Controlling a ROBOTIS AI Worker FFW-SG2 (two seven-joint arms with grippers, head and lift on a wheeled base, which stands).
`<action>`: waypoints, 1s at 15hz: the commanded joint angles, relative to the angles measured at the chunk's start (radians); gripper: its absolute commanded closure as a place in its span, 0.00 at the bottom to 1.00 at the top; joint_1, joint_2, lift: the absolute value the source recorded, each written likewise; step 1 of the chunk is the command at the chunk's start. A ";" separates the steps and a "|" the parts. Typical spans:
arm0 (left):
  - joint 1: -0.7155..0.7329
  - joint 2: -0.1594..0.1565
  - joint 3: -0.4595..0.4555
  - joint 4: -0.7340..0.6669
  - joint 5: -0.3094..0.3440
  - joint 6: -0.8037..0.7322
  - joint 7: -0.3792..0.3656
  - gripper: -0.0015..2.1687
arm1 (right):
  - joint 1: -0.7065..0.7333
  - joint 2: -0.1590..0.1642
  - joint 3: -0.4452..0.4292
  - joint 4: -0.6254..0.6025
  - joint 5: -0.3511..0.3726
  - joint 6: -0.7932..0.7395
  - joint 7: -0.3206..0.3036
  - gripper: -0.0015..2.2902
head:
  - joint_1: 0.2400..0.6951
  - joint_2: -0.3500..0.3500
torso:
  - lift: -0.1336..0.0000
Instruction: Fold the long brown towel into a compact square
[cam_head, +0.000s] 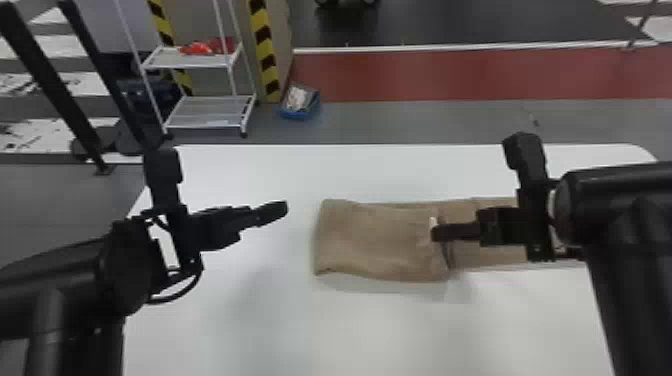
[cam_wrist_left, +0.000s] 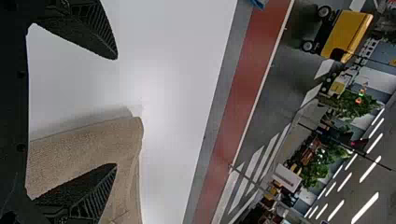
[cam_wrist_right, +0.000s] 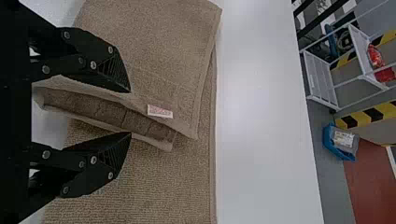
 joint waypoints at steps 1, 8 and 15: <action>0.000 0.000 0.002 0.003 0.000 0.000 0.001 0.03 | -0.006 0.004 0.011 0.011 0.005 -0.003 -0.001 0.30 | 1.00 0.63 | 0.10; 0.002 0.002 0.003 0.006 -0.002 -0.009 0.000 0.03 | -0.018 0.004 0.026 0.030 0.011 -0.003 -0.005 0.38 | 1.00 0.64 | 0.10; 0.005 0.008 0.003 0.006 -0.002 -0.009 0.000 0.03 | -0.015 0.004 0.031 0.015 0.011 0.009 0.002 0.23 | 1.00 0.65 | 0.10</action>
